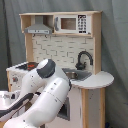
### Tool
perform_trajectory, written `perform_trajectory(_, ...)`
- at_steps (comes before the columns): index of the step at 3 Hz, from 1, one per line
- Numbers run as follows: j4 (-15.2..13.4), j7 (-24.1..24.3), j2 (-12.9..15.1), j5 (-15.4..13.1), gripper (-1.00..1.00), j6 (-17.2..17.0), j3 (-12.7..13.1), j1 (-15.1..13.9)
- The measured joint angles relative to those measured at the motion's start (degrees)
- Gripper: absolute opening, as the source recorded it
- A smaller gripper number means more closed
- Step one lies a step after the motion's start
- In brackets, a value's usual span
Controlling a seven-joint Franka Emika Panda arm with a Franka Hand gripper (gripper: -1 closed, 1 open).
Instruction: Play with the kitchen
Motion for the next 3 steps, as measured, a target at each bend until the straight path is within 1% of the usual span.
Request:
perform_trajectory(1,-2.0,0.5,0.0,-1.1,1.00,0.8,0.9,-5.2)
perform_trajectory(2,-1.7,-0.6,-0.1,-1.6,1.00,0.3,6.5,-3.6)
perform_trajectory(3,-1.5,-4.5,-0.5,-4.4,1.00,-0.3,8.6,-1.2)
